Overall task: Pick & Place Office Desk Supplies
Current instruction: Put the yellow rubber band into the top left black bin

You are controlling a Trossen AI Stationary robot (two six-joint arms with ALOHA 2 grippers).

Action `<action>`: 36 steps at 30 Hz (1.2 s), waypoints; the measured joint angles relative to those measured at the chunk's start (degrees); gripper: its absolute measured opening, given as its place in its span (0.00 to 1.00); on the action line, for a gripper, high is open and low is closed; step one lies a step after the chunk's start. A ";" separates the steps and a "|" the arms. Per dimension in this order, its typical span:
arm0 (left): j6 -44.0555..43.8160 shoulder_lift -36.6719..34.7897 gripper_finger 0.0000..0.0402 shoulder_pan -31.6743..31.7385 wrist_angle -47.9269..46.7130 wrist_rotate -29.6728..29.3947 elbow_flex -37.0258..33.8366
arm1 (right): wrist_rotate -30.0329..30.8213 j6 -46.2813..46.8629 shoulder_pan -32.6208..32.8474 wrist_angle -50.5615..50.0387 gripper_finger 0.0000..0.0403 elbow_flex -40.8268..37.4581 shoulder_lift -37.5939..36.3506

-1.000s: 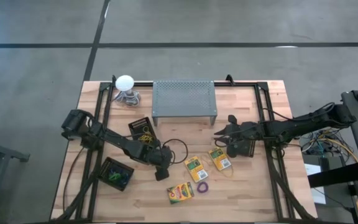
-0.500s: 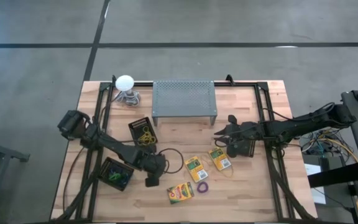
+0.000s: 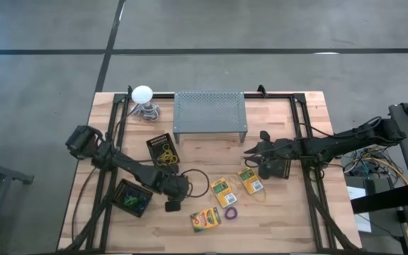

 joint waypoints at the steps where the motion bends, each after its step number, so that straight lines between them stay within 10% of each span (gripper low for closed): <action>1: 0.00 0.00 0.35 0.00 -0.02 0.00 -0.02 | -0.01 -0.01 0.00 0.01 0.25 0.00 0.01; 20: -0.41 -0.24 0.33 0.37 5.73 -0.15 -3.69 | 0.00 -0.01 0.00 0.01 0.25 0.00 0.01; 36: -3.49 -0.07 0.02 0.82 5.11 -0.91 -3.64 | 0.00 -0.01 0.00 0.01 0.25 0.00 0.00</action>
